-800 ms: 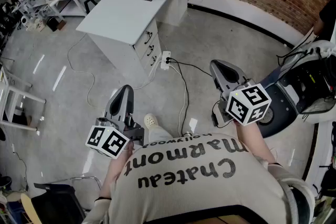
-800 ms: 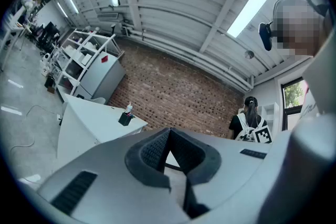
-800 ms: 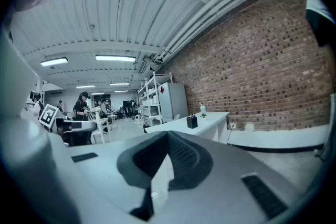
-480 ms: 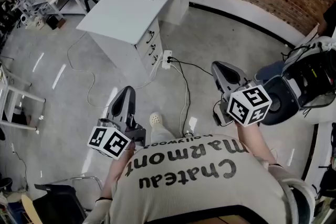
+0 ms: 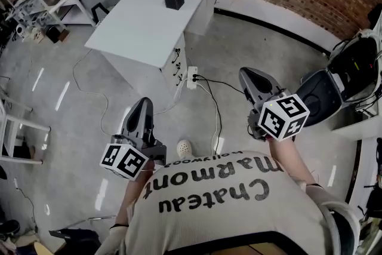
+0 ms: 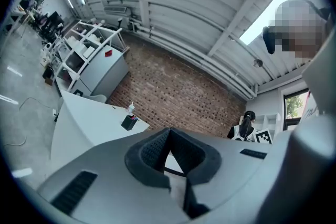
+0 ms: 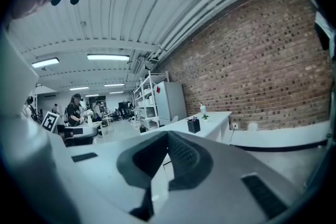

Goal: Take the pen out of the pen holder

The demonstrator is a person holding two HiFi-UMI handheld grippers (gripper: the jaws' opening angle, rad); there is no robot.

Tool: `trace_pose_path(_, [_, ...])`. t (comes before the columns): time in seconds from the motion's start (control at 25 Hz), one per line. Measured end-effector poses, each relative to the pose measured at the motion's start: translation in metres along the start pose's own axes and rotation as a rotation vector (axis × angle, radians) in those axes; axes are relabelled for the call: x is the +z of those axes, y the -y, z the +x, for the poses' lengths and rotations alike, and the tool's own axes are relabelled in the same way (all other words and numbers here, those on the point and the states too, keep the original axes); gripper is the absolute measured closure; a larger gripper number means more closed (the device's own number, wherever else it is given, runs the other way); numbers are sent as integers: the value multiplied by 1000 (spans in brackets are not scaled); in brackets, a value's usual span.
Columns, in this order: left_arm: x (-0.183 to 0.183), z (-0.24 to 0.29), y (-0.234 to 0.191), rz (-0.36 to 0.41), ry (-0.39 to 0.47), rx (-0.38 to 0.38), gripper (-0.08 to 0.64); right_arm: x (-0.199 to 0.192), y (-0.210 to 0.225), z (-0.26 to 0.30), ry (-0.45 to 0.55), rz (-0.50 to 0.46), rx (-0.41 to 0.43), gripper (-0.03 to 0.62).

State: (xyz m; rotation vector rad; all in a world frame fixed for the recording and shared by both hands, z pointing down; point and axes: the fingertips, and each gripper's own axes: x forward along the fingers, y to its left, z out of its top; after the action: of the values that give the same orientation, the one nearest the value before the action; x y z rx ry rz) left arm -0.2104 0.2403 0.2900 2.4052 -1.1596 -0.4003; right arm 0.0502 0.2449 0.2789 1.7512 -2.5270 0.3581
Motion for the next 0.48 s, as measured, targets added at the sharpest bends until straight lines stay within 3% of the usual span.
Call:
trace_pose_path(0.28, [67, 46, -56, 31, 46, -57, 560, 43, -18, 81, 33, -31, -16, 589])
trace_pose_path(0.48, [81, 67, -100, 7, 16, -50, 560, 43, -24, 121, 25, -11, -56, 589])
